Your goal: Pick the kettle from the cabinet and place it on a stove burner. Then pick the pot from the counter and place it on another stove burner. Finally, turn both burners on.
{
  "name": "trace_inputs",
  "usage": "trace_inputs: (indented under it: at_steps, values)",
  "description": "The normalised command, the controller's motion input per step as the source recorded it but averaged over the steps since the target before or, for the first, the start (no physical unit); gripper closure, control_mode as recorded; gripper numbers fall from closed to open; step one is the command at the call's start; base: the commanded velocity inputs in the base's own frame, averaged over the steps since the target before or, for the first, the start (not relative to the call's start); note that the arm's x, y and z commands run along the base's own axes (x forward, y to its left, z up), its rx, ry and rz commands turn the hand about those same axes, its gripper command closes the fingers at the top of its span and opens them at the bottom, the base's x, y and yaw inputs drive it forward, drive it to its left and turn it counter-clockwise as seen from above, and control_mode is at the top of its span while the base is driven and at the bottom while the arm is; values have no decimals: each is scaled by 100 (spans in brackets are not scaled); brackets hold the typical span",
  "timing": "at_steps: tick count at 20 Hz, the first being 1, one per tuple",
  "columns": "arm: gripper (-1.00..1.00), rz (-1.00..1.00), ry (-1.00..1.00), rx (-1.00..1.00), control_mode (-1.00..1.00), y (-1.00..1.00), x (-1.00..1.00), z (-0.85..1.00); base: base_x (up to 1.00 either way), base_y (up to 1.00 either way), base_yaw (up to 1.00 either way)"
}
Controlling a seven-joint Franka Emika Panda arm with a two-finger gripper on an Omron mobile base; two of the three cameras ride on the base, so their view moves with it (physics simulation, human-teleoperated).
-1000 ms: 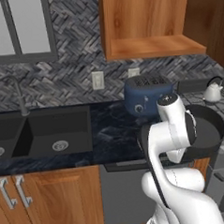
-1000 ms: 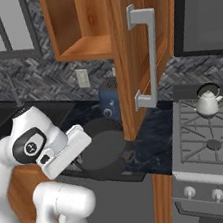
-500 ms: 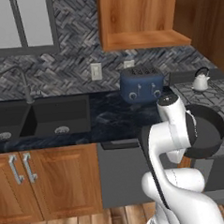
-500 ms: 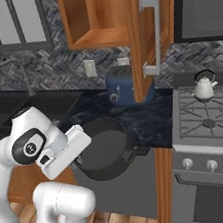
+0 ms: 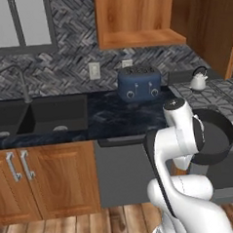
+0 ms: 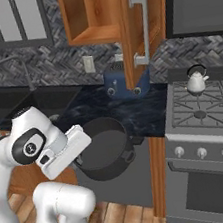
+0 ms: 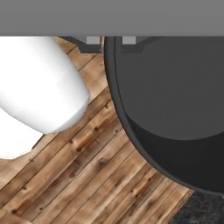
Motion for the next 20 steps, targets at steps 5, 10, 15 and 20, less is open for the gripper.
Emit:
trace_inputs:
  at_steps: [5, 10, 15, 20]
  values:
    - [100, 0, 0, 0, 100, 0, 0, 0, -45, -43, 0]
    - [100, 0, 0, 0, 100, 0, 0, 0, -28, -55, 1]
    - [100, 0, 0, 0, 100, 0, 0, 0, -13, -63, 3]
    - [100, 0, 0, 0, 100, 0, 0, 0, -10, -62, 4]
